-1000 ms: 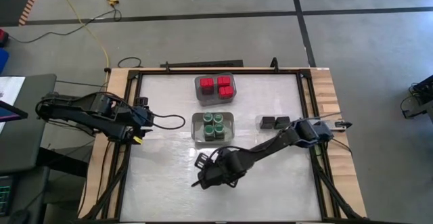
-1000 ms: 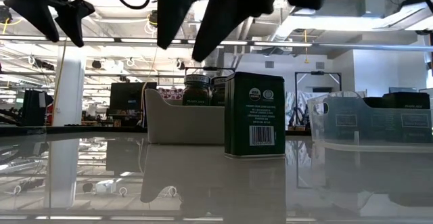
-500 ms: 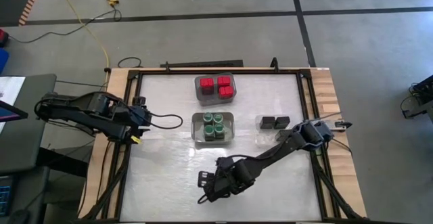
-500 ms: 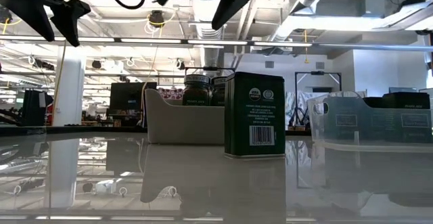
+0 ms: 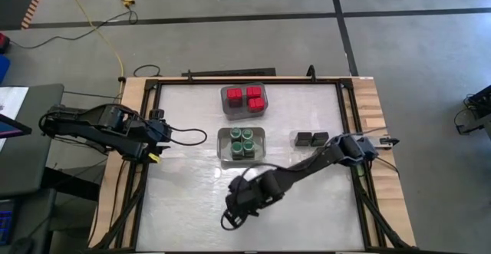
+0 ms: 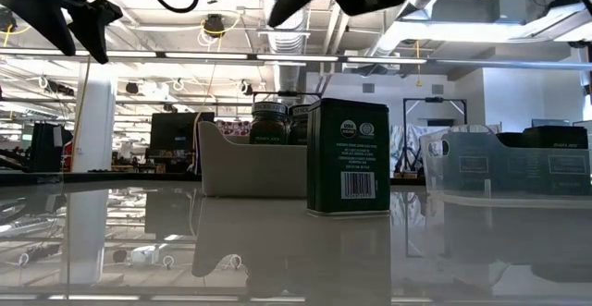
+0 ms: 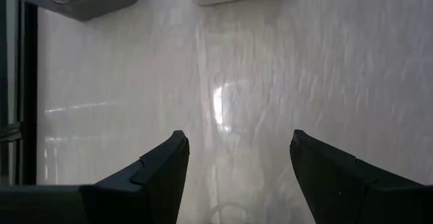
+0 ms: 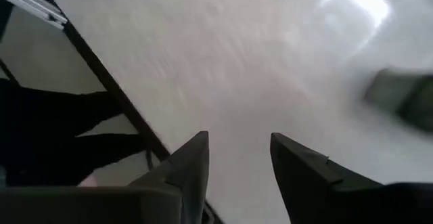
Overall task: Sort spices by type
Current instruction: Put the black spice can into the transparent bin
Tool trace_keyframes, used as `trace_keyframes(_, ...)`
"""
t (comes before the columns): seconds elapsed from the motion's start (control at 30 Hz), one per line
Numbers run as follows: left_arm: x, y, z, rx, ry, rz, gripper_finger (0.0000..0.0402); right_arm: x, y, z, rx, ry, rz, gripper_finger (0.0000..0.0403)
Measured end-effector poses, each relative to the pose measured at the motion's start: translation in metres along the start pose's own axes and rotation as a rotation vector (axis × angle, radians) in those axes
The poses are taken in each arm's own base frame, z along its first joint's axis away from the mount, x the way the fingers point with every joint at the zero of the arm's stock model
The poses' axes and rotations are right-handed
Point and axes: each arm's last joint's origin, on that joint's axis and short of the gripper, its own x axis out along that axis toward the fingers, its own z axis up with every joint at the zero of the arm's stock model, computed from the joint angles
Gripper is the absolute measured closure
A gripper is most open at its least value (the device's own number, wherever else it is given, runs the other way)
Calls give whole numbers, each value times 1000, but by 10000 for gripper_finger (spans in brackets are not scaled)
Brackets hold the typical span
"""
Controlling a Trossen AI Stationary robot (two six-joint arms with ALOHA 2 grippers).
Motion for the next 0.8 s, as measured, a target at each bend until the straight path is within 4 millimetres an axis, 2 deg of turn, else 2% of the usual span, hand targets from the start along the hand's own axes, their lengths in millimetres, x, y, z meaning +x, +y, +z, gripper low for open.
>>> trace_keyframes(0.1, 0, 0, 0, 0, -1, 0, 155, -11, -7, 10, -75, 16, -60, 235)
trace_keyframes(0.37, 0, 0, 0, -16, -4, 1, 155, -17, -25, 21, -242, 80, -177, 243)
trace_keyframes(0.6, 0, 0, 0, -41, -4, 1, 155, -18, -34, 34, -292, 135, -168, 205)
trace_keyframes(0.8, 0, 0, 0, -58, -4, 2, 155, -19, -36, 38, -473, 171, -141, 174)
